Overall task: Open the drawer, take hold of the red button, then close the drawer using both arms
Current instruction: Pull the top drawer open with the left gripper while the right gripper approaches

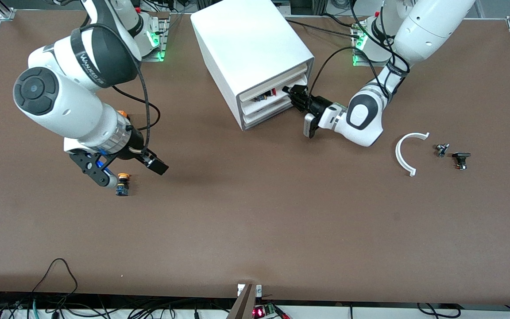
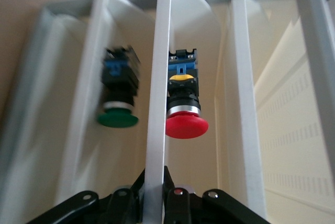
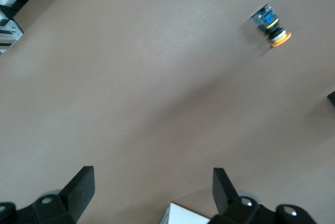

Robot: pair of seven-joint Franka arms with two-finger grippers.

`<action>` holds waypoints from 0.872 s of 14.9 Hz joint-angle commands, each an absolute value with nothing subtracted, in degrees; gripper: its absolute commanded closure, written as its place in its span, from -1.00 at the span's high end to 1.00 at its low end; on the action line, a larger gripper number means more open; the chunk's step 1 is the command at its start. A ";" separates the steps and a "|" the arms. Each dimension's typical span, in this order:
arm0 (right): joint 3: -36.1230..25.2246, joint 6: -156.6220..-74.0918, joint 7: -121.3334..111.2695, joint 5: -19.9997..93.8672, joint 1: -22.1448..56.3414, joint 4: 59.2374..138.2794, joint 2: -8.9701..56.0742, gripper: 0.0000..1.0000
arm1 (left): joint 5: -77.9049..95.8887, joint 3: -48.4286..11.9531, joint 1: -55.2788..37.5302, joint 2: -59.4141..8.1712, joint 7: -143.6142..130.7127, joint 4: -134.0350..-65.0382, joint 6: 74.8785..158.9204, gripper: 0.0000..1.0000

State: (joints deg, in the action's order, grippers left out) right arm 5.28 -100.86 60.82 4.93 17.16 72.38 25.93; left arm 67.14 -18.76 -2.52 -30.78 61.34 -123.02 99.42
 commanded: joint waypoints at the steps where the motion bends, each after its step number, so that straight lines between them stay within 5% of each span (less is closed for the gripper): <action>1: 5.10 -100.37 65.81 5.89 19.33 67.42 29.17 0.99 | 60.93 -15.13 -2.02 -30.58 54.78 -115.52 100.37 -1.00; 6: 5.10 -103.26 74.95 5.80 23.72 64.95 31.64 0.99 | 55.02 -11.34 -1.93 -36.12 51.59 -104.42 99.93 -1.00; 7: 5.10 -104.40 77.41 5.80 24.95 64.95 31.99 0.99 | 55.11 -11.34 -1.85 -36.21 51.68 -104.41 100.02 -0.13; 8: 5.10 -105.46 79.95 5.80 26.18 64.86 32.34 0.99 | 55.02 -11.34 -1.41 -36.21 52.03 -104.41 100.02 0.96; 13: 4.92 -111.00 92.79 5.54 32.33 64.86 34.62 0.99 | 53.36 -10.90 0.00 -34.20 50.98 -104.41 96.59 1.00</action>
State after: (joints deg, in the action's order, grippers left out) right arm 5.37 -109.93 87.97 4.97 30.14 67.30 32.69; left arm 55.87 -11.16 -0.39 -35.35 52.38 -105.62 98.46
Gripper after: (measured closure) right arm 0.000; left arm 0.405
